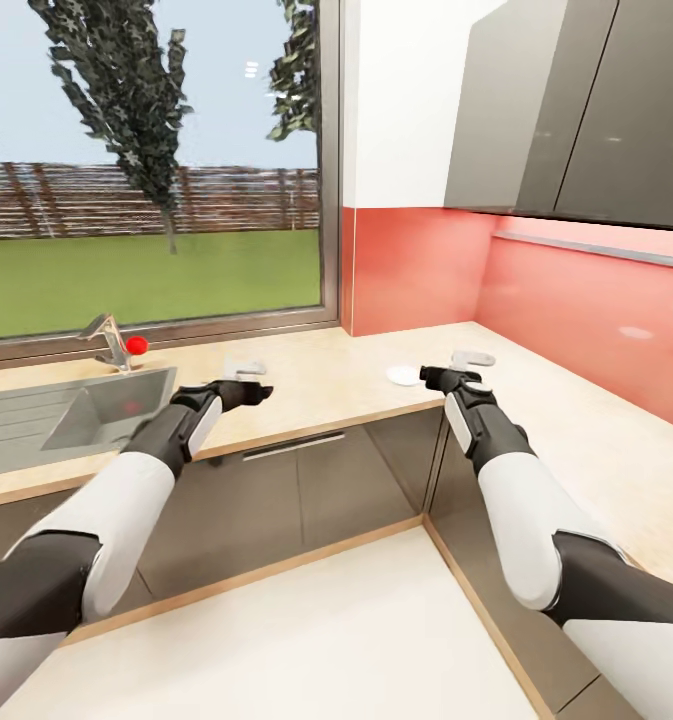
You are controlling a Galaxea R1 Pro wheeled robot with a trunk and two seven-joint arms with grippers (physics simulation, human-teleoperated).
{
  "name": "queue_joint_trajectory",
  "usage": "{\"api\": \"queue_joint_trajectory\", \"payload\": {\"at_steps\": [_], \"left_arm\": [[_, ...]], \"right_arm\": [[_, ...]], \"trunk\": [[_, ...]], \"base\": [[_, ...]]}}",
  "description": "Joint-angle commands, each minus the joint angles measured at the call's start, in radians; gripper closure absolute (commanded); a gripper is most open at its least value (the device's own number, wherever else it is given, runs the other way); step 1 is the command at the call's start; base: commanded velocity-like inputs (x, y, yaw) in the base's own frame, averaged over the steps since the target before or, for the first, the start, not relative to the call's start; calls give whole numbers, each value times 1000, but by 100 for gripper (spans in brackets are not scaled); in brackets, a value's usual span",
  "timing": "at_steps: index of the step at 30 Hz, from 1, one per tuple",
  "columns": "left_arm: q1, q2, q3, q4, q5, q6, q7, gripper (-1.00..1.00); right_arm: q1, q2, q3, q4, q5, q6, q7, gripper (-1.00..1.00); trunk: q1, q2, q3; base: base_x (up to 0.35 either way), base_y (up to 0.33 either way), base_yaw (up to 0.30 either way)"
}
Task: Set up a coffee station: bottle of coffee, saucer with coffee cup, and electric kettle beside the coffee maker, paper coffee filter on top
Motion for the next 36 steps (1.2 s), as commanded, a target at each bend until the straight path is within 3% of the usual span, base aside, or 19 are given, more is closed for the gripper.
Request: {"api": "queue_joint_trajectory", "payload": {"at_steps": [1,20,36], "left_arm": [[1,1,-5,0,8,5,2,-100],[38,2,-2,11,7,3,6,-100],[77,-5,-1,11,8,2,6,-100]], "right_arm": [[-1,2,-6,-2,10,6,1,-100],[1,8,-5,0,7,8,3,-100],[1,8,-5,66,7,8,3,-100]], "trunk": [[1,-2,-2],[1,-2,-2],[1,-2,-2]], "base": [[30,0,0],[314,44,-62],[337,19,-189]]}}
